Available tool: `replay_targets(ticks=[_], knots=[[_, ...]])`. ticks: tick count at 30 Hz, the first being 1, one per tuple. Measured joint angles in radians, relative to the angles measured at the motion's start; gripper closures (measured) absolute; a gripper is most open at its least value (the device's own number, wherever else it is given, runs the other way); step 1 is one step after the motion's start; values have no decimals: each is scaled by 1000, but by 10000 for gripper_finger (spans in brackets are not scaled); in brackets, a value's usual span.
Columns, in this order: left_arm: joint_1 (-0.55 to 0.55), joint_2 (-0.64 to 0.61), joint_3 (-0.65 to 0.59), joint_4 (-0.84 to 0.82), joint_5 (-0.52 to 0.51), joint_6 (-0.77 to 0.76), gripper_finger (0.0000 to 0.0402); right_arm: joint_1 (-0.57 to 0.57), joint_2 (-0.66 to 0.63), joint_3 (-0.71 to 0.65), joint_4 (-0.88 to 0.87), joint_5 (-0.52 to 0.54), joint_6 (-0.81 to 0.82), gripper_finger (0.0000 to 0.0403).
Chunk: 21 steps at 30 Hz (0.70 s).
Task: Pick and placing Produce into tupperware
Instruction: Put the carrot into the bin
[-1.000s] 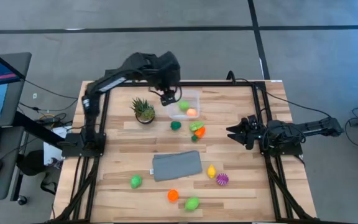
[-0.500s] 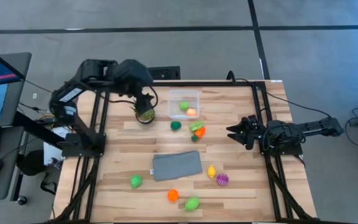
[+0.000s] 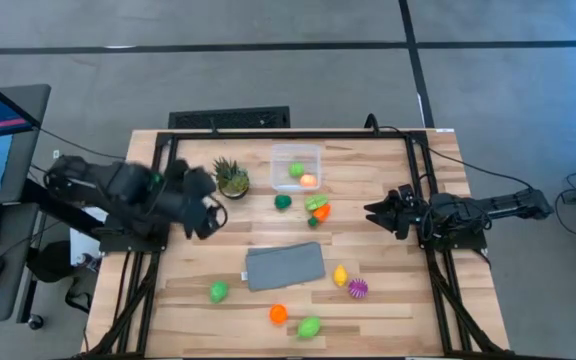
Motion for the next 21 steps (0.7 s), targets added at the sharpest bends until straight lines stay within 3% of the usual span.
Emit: replay_targets(ticks=[6,11,21], knots=[[-220,-147,-317,196,-185,-291,138,0,0,23,-1,8,-70,97],[-358,-222,-509,231,-266,-546,138,-3,29,47,-5,64,-104,97],[-496,-272,-667,126,-414,-802,138,66,280,212,-72,25,44,101]])
